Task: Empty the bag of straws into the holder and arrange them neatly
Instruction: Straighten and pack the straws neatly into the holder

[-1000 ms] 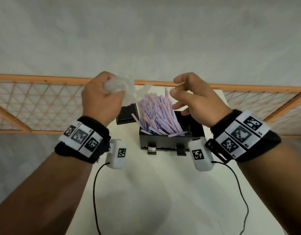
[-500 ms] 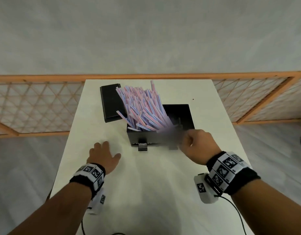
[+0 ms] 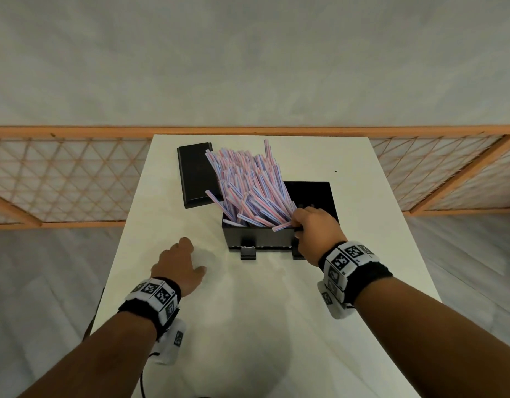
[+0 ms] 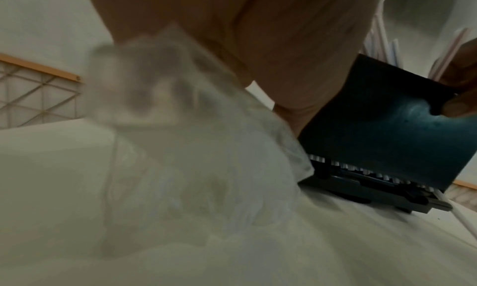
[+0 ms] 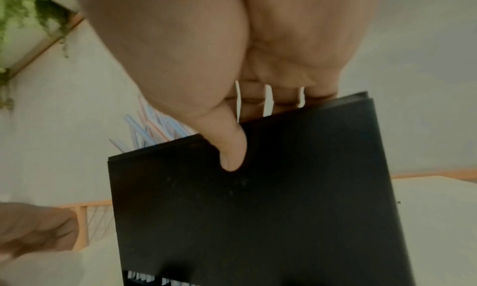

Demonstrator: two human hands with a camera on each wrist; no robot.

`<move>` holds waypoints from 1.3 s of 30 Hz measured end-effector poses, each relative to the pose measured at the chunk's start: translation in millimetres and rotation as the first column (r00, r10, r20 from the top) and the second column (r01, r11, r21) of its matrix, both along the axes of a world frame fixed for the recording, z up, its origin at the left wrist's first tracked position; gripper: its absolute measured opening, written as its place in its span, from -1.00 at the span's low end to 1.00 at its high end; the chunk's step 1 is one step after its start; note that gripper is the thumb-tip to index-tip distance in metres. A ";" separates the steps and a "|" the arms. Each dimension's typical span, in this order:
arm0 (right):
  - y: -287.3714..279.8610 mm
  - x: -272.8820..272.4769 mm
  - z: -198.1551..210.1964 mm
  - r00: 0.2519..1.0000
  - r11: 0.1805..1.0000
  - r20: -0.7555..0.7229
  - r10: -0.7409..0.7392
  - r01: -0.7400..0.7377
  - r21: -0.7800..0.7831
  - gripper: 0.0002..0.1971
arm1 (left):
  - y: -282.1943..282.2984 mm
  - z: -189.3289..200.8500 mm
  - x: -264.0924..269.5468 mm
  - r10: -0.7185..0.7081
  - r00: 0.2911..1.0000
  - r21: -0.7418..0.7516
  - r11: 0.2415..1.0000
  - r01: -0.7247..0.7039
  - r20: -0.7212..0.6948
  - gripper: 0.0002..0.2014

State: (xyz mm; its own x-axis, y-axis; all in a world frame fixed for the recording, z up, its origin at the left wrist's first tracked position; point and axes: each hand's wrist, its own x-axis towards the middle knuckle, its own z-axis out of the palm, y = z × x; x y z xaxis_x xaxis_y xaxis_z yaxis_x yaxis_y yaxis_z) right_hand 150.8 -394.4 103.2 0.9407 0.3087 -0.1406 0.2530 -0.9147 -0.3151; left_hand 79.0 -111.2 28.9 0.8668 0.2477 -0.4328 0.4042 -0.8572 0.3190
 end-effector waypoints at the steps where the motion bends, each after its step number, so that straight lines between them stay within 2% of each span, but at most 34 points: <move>1: -1.4 -1.1 -0.9 1.000 0.999 -0.018 -0.002 0.003 0.033 -0.82 | 2.1 -0.8 -1.8 0.018 0.998 -0.051 0.999 -0.014 0.066 -0.69; 2: -2.7 -3.8 -1.5 1.000 0.999 -0.030 -0.002 0.003 0.053 -0.80 | 4.0 -1.5 -3.7 0.036 0.988 -0.091 0.996 -0.023 0.148 -0.76; 4: -5.6 -11.1 -3.2 0.999 0.997 -0.040 0.000 0.003 0.080 -0.76 | 8.4 -3.8 -5.3 0.088 0.952 -0.146 0.988 -0.047 0.292 -0.78; 6: -8.5 -18.9 -5.1 0.999 0.995 -0.043 -0.003 0.008 0.104 -0.74 | 11.8 -9.0 -4.4 0.080 0.939 -0.156 0.987 -0.028 0.333 -0.76; 10: -13.7 -34.6 -7.1 0.999 0.992 -0.050 0.002 0.004 0.127 -0.70 | 11.4 -15.2 -4.2 0.046 0.983 -0.099 0.995 -0.028 0.177 -0.81; 14: -17.6 -45.2 -7.2 0.998 0.991 -0.054 0.017 -0.010 0.134 -0.73 | 9.3 -7.5 -2.3 0.023 0.992 0.031 0.999 -0.027 0.126 -0.74; 17: -19.4 -45.6 -2.1 0.997 0.986 -0.077 0.012 0.001 0.166 -0.82 | 5.9 5.6 -1.9 0.071 0.990 -0.109 0.992 -0.058 0.118 -0.74; 19: -20.9 -43.4 6.2 0.992 0.982 -0.122 -0.013 0.035 0.183 -0.82 | 4.2 16.5 -2.3 0.101 0.978 -0.199 0.978 -0.064 0.184 -0.70; 21: -23.0 -35.6 16.3 0.980 0.973 -0.190 -0.058 0.098 0.208 -0.71 | 4.5 26.9 -3.0 0.114 0.956 -0.214 0.975 -0.056 0.272 -0.55; 23: -23.9 -23.2 25.6 0.960 0.964 -0.250 -0.123 0.176 0.201 -0.68 | 2.5 40.2 -1.1 0.092 0.918 -0.202 0.979 -0.013 0.386 -0.49; 26: -21.8 -1.4 28.7 0.939 0.978 -0.295 -0.175 0.201 0.062 -0.55 | -9.4 68.0 3.5 0.109 0.880 -0.257 0.966 0.015 0.462 -0.67; 29: -12.9 13.5 21.3 0.917 0.989 -0.374 -0.136 0.101 -0.113 -0.40 | -32.1 87.6 4.1 0.034 0.933 -0.301 0.950 0.081 0.358 -0.78; 31: -7.1 19.1 17.6 0.904 0.983 -0.409 -0.126 0.059 -0.174 -0.47 | -45.6 93.0 1.3 -0.066 0.965 -0.265 0.955 0.135 0.254 -0.81; 33: -2.7 23.5 15.0 0.892 0.981 -0.437 -0.118 0.035 -0.193 -0.57 | -53.6 94.6 -0.8 -0.112 0.977 -0.238 0.959 0.154 0.181 -0.73; 36: 0.5 24.1 9.0 0.898 0.977 -0.427 -0.106 0.013 -0.214 -0.71 | -60.2 95.8 -2.1 -0.099 0.978 -0.264 0.953 0.147 0.186 -0.57; 39: 1.9 22.5 1.6 0.913 0.978 -0.393 -0.108 0.027 -0.207 -0.77 | -63.5 98.7 -1.9 -0.053 0.974 -0.324 0.938 0.124 0.220 -0.55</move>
